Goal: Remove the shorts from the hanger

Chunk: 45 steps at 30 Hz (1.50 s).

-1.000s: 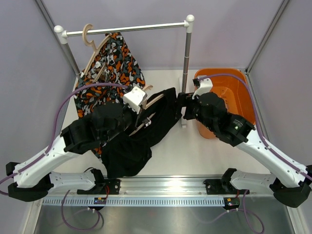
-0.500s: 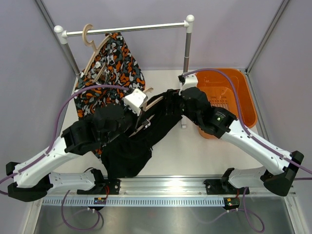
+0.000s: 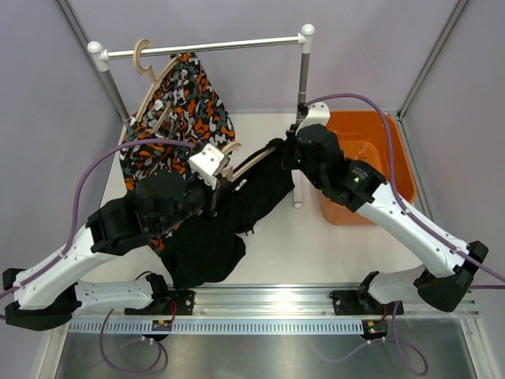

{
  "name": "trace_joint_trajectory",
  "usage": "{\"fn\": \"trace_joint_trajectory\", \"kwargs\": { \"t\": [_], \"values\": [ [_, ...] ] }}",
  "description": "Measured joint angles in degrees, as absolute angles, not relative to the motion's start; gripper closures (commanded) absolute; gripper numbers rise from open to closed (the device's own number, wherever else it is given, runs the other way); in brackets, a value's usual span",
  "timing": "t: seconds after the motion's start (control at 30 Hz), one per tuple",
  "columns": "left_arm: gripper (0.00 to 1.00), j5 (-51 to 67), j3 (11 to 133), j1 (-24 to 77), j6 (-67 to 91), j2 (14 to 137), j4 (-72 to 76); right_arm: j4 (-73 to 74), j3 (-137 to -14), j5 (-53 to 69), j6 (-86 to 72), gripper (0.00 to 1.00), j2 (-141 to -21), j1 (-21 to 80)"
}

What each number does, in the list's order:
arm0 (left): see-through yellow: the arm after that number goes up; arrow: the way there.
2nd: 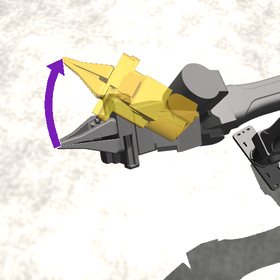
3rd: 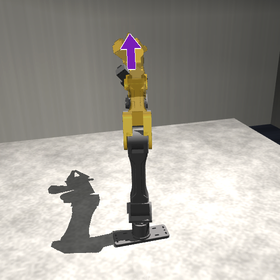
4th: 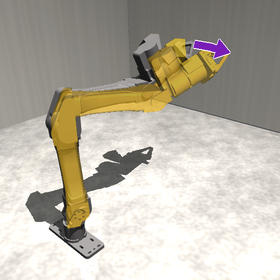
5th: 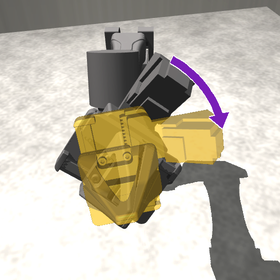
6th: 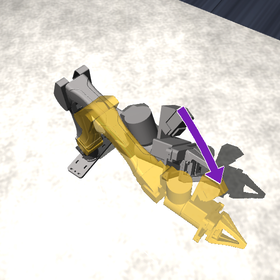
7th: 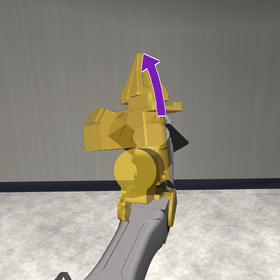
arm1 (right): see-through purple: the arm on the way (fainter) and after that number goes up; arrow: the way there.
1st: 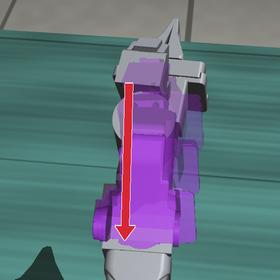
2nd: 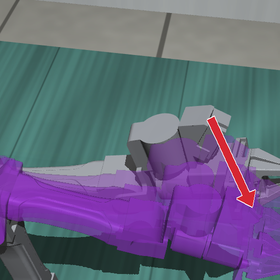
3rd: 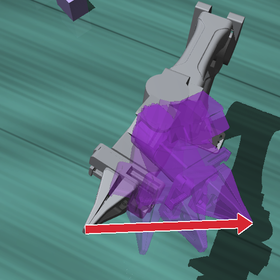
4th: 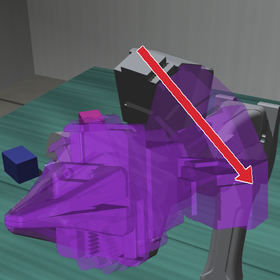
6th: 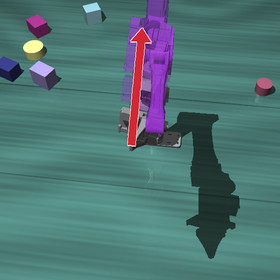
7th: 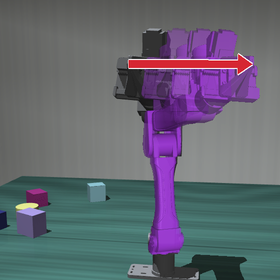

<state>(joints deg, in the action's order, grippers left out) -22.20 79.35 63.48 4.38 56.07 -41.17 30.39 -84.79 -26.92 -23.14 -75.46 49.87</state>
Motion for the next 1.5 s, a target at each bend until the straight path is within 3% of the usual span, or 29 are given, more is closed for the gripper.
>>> {"fn": "trace_joint_trajectory", "kwargs": {
  "t": [0.27, 0.47, 0.73, 0.97, 1.17, 1.5],
  "values": [
    [1.00, -18.1, 79.3, 63.5, 4.8, 52.9, -41.1, 33.4, -88.8, -22.2, -24.1, 1.00, -78.0, 38.3],
    [1.00, -16.0, 78.9, 63.5, 4.5, 50.9, -40.9, 35.1, -90.1, -18.2, -24.2, 1.00, -80.2, 35.5],
    [1.00, -16.9, 72.3, 63.7, 5.8, 44.4, -34.8, 32.5, -79.5, -11.1, -26.9, 1.00, -74.1, 35.4],
    [1.00, -22.2, 65.5, 64.0, 7.2, 43.2, -21.8, 31.2, -76.5, -15.6, -27.4, 1.00, -70.6, 49.2],
    [1.00, -25.6, 64.2, 64.0, 7.4, 46.8, -11.7, 32.5, -81.0, -20.4, -26.9, 1.00, -74.7, 62.5],
    [1.00, -38.7, 69.4, 64.0, 3.9, 48.7, -11.2, 40.6, -91.5, -31.3, -21.8, 1.00, -76.6, 64.1]
  ]
}}
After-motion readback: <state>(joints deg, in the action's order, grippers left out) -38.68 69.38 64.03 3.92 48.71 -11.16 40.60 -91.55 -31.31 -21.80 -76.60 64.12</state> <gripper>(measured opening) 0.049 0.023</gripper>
